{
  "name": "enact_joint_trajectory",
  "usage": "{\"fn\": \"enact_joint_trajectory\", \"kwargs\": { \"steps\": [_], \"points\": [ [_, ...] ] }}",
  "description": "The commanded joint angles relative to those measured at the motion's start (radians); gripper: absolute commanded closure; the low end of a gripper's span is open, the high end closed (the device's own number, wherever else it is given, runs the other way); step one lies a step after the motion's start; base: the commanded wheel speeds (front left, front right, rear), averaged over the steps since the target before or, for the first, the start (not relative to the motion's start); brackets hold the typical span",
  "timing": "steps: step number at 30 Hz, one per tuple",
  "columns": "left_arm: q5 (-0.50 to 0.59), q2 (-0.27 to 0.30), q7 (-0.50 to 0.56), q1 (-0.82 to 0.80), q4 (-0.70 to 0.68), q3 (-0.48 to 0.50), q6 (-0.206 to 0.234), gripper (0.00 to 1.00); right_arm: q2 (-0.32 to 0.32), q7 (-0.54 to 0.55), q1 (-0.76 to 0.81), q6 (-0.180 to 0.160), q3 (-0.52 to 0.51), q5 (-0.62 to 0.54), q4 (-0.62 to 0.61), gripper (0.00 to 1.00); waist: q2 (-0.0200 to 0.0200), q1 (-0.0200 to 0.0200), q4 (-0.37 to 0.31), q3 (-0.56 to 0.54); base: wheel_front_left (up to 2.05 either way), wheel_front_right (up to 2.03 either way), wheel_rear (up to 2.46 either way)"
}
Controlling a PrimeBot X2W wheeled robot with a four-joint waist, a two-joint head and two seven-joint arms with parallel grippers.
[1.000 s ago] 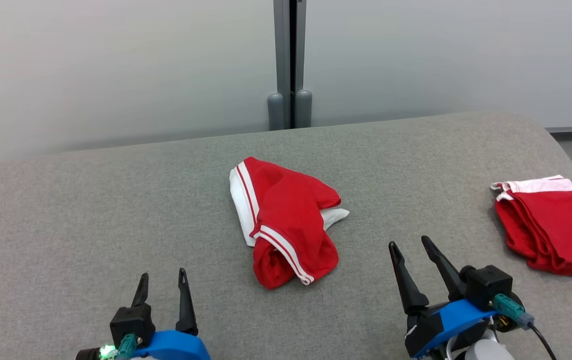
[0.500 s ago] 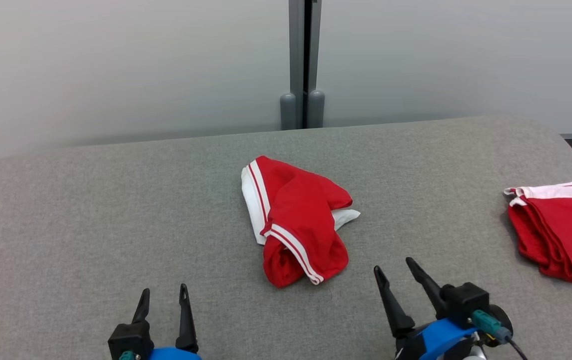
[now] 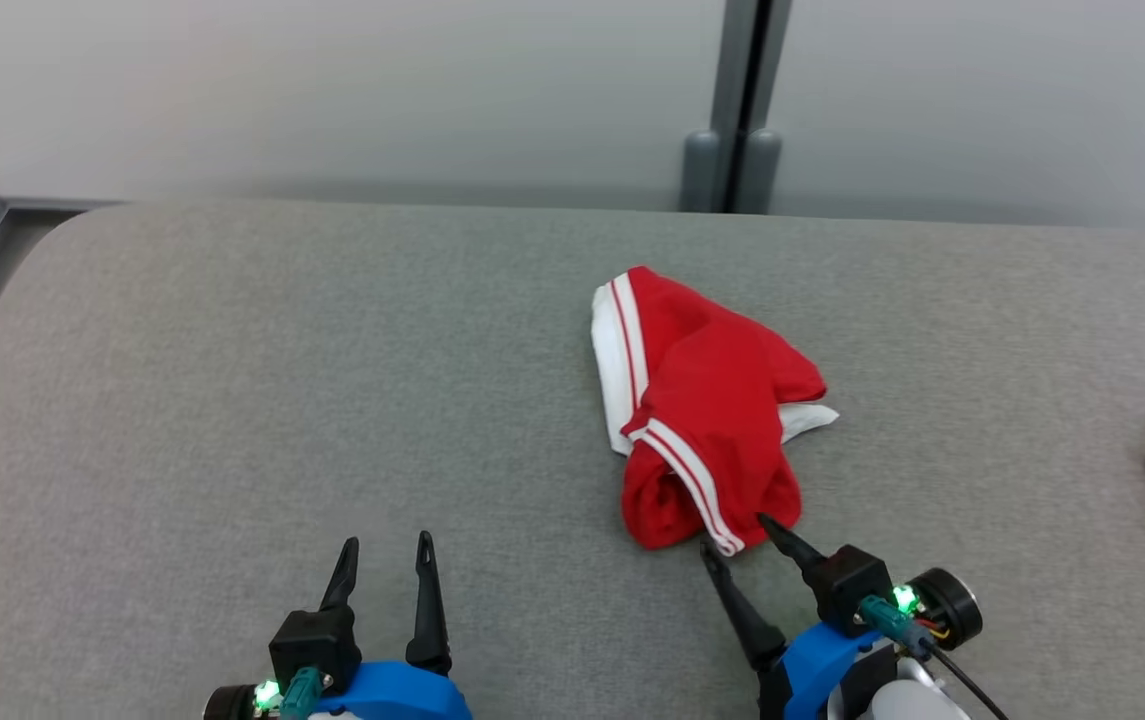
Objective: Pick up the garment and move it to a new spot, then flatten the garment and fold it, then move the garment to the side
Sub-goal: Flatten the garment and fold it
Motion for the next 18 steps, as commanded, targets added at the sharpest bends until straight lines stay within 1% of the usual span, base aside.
{"fn": "enact_joint_trajectory", "kwargs": {
  "steps": [1, 2, 3, 5, 6, 7, 9, 12, 15, 18],
  "points": [
    [-0.007, 0.000, -0.003, -0.015, -0.005, -0.006, 0.010, 0.00, -0.003, 0.000, -0.020, 0.000, -0.010, -0.017, 0.013, 0.24, -0.0001, -0.0001, 0.035, 0.029, 0.00, 0.00, 0.00],
    [-0.011, 0.000, -0.003, -0.018, -0.005, -0.010, 0.014, 0.00, -0.003, 0.000, -0.028, 0.000, -0.018, -0.030, 0.018, 0.33, -0.0001, -0.0001, 0.043, 0.035, 0.00, 0.00, 0.00],
    [-0.016, 0.000, -0.003, -0.022, -0.005, -0.011, 0.016, 0.00, -0.004, 0.000, -0.035, 0.000, -0.024, -0.042, 0.028, 0.52, -0.0001, -0.0001, 0.049, 0.039, 0.00, 0.00, 0.00],
    [-0.021, 0.000, -0.003, -0.029, -0.009, -0.016, 0.020, 0.00, -0.004, 0.000, -0.046, 0.000, -0.033, -0.061, 0.046, 0.64, -0.0001, -0.0001, 0.060, 0.049, 0.00, 0.00, 0.00],
    [-0.023, 0.000, -0.003, -0.030, -0.011, -0.017, 0.024, 0.00, -0.004, 0.000, -0.052, 0.000, -0.039, -0.067, 0.051, 0.76, -0.0001, -0.0001, 0.063, 0.053, 0.00, 0.00, 0.00],
    [-0.023, 0.000, -0.003, -0.029, -0.013, -0.016, 0.027, 0.00, -0.005, 0.000, -0.056, 0.000, -0.045, -0.074, 0.055, 1.00, -0.0001, -0.0001, 0.064, 0.055, 0.00, 0.00, 0.00],
    [-0.025, 0.000, -0.003, -0.027, -0.014, -0.013, 0.030, 0.00, -0.004, 0.000, -0.061, 0.000, -0.053, -0.078, 0.050, 1.00, -0.0001, -0.0001, 0.062, 0.058, 0.00, 0.00, 0.00],
    [-0.028, 0.000, -0.003, -0.027, -0.014, -0.014, 0.029, 0.00, -0.004, 0.000, -0.069, 0.000, -0.051, -0.034, -0.005, 1.00, -0.0001, -0.0001, 0.054, 0.054, 0.00, 0.00, 0.00],
    [-0.033, 0.000, -0.003, -0.028, -0.016, -0.021, 0.021, 0.00, -0.001, -0.001, -0.098, 0.000, 0.002, 0.039, -0.101, 1.00, -0.0001, -0.0001, 0.046, 0.036, 0.00, 0.00, 0.00],
    [-0.037, 0.000, -0.003, -0.021, -0.009, -0.034, 0.015, 0.00, -0.003, -0.002, -0.174, 0.000, 0.077, 0.116, -0.194, 1.00, -0.0001, -0.0001, 0.044, 0.010, 0.00, 0.00, 0.00]
  ]
}}
